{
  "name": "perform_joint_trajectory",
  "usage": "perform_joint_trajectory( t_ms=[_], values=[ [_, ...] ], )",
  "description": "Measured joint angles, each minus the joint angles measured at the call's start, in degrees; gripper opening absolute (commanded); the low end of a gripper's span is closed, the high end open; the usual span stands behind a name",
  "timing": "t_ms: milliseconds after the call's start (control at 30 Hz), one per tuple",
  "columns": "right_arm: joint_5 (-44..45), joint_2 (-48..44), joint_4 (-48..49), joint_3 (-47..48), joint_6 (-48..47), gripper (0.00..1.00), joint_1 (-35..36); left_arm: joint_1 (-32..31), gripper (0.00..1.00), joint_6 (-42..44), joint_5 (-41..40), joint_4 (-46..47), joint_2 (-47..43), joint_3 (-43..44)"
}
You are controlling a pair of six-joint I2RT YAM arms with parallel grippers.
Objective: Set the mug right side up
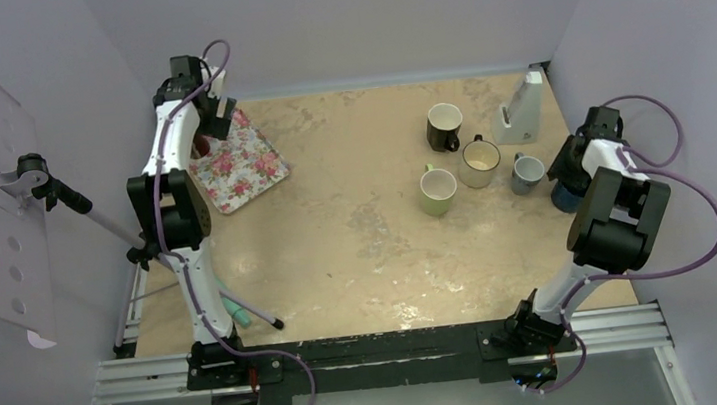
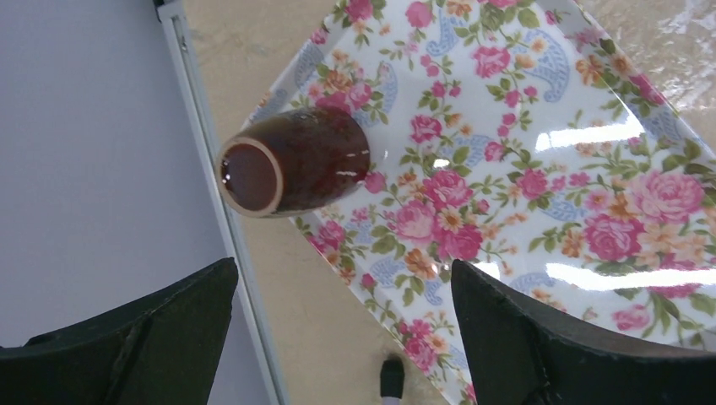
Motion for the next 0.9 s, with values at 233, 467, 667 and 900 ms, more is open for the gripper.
perform_joint_trajectory(
  t_ms=[233, 467, 667, 900],
  values=[
    [-0.13, -0.11, -1.27, 1.16, -0.52, 0.41, 0.00, 0.55, 1.00, 9.31, 1.07, 4.07, 2.14, 2.29],
    [-0.68, -2.16, -1.70, 1.60, -1.22, 0.41, 0.00, 0.52, 0.86, 19.34, 1.66, 5.70, 8.02, 5.95],
    [-0.63, -4.81, -2.36, 1.86, -1.25, 0.42, 0.00, 0.55, 0.69, 23.78, 1.73, 5.46, 10.51, 7.67],
    [-0.61, -6.32, -4.79, 2.89, -1.25, 0.42, 0.00, 0.52, 0.62, 24.63, 4.42, 1.25, 10.64, 8.92]
  ],
)
